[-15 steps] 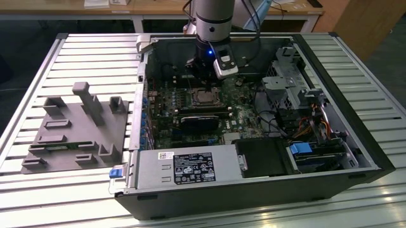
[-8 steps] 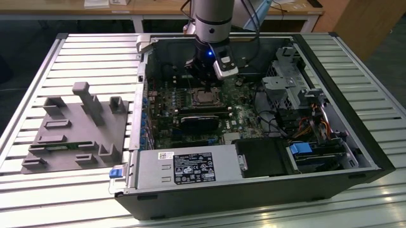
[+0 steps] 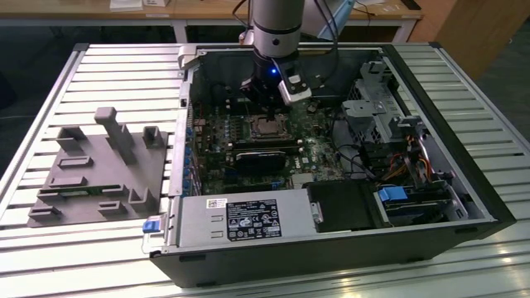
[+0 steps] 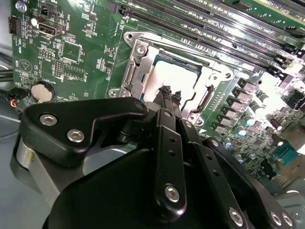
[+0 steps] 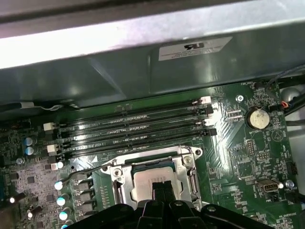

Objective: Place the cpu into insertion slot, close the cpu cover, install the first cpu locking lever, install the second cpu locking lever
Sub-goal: 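Close the cpu cover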

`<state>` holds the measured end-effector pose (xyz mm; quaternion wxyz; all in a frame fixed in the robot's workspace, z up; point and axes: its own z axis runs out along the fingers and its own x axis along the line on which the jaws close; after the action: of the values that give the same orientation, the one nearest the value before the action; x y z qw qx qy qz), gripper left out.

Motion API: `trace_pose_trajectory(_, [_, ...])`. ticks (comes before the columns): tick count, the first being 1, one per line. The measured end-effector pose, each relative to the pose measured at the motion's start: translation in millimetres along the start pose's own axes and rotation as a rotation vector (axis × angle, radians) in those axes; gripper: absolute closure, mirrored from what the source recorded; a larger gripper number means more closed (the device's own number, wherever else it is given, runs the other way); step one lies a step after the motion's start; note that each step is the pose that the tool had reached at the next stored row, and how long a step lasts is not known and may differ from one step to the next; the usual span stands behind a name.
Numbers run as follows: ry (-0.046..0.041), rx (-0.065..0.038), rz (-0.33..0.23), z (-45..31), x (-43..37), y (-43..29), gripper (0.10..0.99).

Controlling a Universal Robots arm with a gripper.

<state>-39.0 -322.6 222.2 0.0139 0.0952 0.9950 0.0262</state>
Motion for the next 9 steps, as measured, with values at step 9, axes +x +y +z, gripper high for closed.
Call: trace_pose_trajectory(9, [-0.0172, -0.004, -0.002, -11.5, 1.3, 0.2, 0.984])
